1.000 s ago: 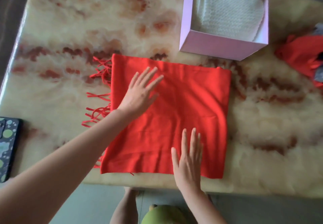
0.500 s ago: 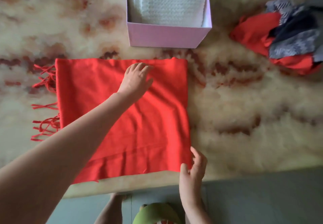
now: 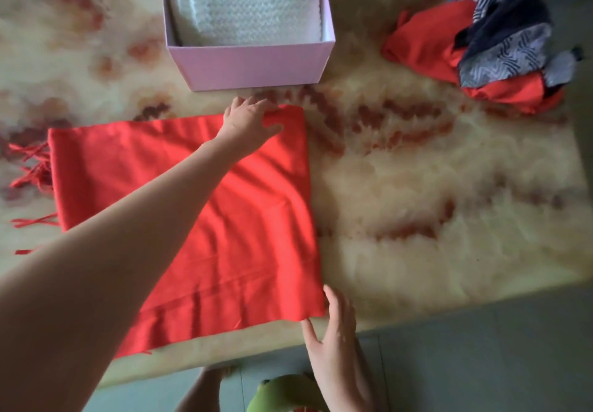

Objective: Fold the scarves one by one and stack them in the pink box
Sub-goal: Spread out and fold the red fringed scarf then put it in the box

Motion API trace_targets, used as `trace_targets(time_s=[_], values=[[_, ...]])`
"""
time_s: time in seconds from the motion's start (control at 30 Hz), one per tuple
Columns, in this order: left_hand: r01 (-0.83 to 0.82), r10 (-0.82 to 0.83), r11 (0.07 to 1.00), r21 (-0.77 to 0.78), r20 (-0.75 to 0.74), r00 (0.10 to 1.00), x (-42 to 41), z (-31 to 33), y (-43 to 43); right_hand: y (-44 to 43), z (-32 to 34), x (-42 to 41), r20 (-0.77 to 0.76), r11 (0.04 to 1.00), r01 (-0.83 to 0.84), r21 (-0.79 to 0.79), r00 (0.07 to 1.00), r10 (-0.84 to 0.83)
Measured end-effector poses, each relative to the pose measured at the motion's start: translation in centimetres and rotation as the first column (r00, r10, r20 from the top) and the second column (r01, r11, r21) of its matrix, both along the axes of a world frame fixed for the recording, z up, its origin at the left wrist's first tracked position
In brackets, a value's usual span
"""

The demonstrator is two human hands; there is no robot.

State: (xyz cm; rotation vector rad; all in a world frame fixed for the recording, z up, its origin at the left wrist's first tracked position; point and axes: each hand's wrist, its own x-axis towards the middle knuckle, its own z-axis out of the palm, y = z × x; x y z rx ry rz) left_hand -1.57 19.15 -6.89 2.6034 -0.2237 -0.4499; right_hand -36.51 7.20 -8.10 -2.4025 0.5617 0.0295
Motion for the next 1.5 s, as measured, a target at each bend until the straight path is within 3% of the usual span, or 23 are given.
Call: trace_targets(time_s=[0.17,0.4,0.53,0.7,1.13,1.33,1.5], values=[[-0.044,0.042,0.999,-0.020,-0.078,0.996,0.6,0.4,-1.6,0.1,0.1,0.3,0.039,0.987,0.119,0.105,0.992,-0.124],[-0.017,-0.004,0.989,-0.145,-0.139,0.990,1.7,0.5,-2.9,0.1,0.0,1.2,0.082,0.983,0.164,0.085,0.982,-0.171],[-0.073,0.003,0.938,-0.340,-0.200,0.980,2.2,0.4,-3.4,-0.3,0.1,1.8,0.093,0.979,0.197,0.043,0.975,-0.201],[-0.023,-0.027,0.877,-0.481,-0.097,0.995,2.7,1.2,-4.2,-2.4,0.5,0.8,0.080,0.971,0.241,-0.005,0.967,-0.240],[-0.003,-0.031,0.877,-0.481,-0.063,0.998,2.8,0.4,-6.1,-5.8,0.9,1.0,0.077,0.967,-0.060,-0.248,0.994,0.082],[0.015,-0.055,0.965,-0.262,-0.144,0.988,3.4,-1.4,-6.8,-5.1,0.3,1.3,0.001,0.986,0.139,-0.095,0.990,-0.140],[0.076,-0.121,0.927,-0.368,-0.102,0.987,3.5,-0.8,-7.6,-5.4,0.1,2.2,0.077,0.953,0.291,-0.091,0.956,-0.284]])
